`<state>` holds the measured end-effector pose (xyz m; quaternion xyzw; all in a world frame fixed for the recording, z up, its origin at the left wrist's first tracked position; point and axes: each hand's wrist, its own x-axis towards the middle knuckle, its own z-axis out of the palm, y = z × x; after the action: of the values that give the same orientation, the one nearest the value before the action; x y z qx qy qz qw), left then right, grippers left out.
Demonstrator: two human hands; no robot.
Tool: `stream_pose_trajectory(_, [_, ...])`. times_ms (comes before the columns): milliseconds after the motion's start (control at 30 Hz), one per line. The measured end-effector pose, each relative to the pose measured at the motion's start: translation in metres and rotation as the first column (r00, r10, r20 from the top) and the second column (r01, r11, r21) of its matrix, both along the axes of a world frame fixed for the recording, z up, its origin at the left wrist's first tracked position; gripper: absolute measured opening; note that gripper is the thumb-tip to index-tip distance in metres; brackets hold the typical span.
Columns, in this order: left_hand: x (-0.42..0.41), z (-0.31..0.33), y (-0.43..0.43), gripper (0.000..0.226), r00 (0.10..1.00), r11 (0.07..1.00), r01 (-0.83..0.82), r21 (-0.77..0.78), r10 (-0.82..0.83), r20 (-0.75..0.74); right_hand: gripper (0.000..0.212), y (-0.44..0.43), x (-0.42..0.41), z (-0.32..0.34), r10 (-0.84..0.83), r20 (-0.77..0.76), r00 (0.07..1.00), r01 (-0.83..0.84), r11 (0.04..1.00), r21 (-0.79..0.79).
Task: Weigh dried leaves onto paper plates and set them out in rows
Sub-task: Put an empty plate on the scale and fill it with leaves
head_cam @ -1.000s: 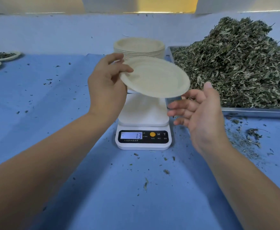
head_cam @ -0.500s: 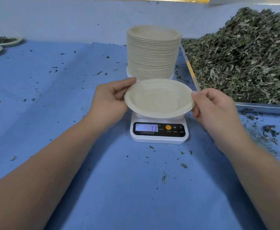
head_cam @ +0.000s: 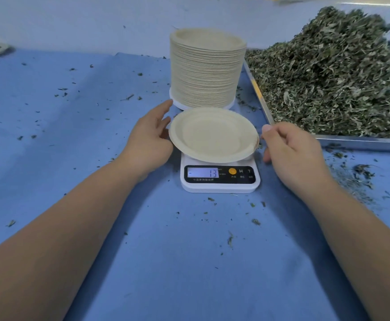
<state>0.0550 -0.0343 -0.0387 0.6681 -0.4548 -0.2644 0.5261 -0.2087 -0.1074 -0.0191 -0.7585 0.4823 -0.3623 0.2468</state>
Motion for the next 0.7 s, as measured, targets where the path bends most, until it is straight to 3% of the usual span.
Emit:
stream_pose_trajectory(133, [-0.001,0.003,0.002,0.072,0.984,0.994,-0.104,-0.039,0.097,-0.149,0.039,-0.001,-0.003,-0.002,-0.015,0.057,0.998,0.019,0.998,-0.059])
stream_pose_trajectory(267, [-0.004,0.008,0.004,0.055,0.913,0.976,-0.197,-0.094,0.147,-0.381,0.024,-0.003,-0.003,-0.004,-0.012,0.147,0.989,0.029,0.992,-0.119])
stream_pose_trajectory(400, [-0.011,0.014,0.003,0.029,0.847,0.974,-0.202,-0.103,0.121,-0.518,0.011,-0.001,-0.003,-0.002,-0.007,0.173,0.985,0.04,0.981,-0.189])
stream_pose_trajectory(567, [-0.014,0.009,-0.001,0.026,0.878,0.984,-0.154,-0.09,0.095,-0.469,0.015,-0.023,-0.007,0.013,-0.033,-0.015,0.999,0.026,0.945,-0.325])
stream_pose_trajectory(633, [-0.014,0.01,-0.001,0.026,0.864,0.983,-0.165,-0.079,0.105,-0.492,0.019,-0.046,-0.012,0.023,-0.093,-0.171,0.981,0.032,0.944,-0.328])
stream_pose_trajectory(700, [-0.014,0.011,0.0,0.028,0.859,0.984,-0.157,-0.083,0.095,-0.503,0.029,-0.072,-0.016,0.028,-0.181,-0.381,0.907,0.08,0.96,-0.267])
